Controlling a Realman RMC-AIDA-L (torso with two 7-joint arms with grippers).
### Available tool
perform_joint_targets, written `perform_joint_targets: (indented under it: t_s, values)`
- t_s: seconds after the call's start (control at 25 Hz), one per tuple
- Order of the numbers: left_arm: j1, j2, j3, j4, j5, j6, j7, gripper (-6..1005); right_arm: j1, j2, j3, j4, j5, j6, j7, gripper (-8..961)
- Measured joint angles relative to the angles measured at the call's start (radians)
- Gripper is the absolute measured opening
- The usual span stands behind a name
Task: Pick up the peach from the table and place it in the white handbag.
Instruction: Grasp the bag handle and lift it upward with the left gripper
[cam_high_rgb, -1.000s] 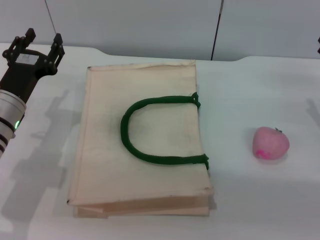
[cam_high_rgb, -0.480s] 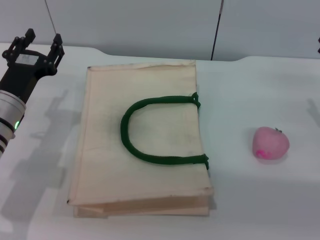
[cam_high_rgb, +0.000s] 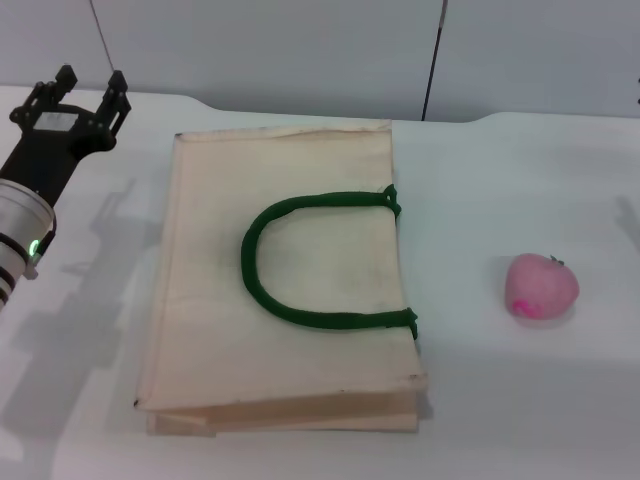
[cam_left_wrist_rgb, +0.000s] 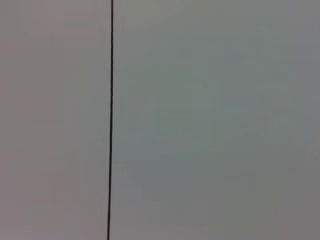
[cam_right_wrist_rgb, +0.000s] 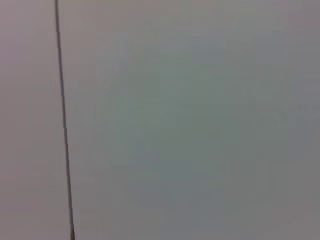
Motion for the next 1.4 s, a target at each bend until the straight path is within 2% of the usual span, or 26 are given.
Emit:
perform_joint_targets:
  t_s: [0.12, 0.24, 0.28, 0.56, 0.72, 1.04, 1.4]
  values:
    - [-0.008, 0.004, 0.001, -0.02, 0.044, -0.02, -0.079, 642, 0.0, -0.005, -0.009, -0.006, -0.01, -0.002, 0.053, 864]
    - [-0.03, 0.006, 0.001, -0.082, 0.153, -0.04, -0.247, 642, 0.0, -0.014, -0.012, -0.021, -0.056, -0.006, 0.119, 864]
    - [-0.038, 0.006, 0.001, -0.105, 0.193, -0.043, -0.312, 641, 0.0, -0.017, -0.013, -0.056, -0.12, -0.027, 0.184, 865]
    - [-0.155, 0.004, 0.0, -0.368, 0.614, -0.034, -0.872, 640, 0.002, -0.018, -0.012, -0.196, -0.365, -0.084, 0.398, 863]
    - [-0.223, 0.006, 0.001, -0.452, 0.824, 0.0, -1.076, 639, 0.006, -0.017, -0.007, -0.242, -0.475, -0.086, 0.48, 864]
    - [-0.316, 0.009, 0.002, -0.5, 1.141, 0.095, -1.235, 638, 0.006, -0.018, -0.004, -0.254, -0.501, -0.094, 0.502, 863]
    - [-0.339, 0.012, 0.002, -0.503, 1.255, 0.097, -1.305, 636, 0.006, -0.019, -0.003, -0.256, -0.503, -0.095, 0.503, 864]
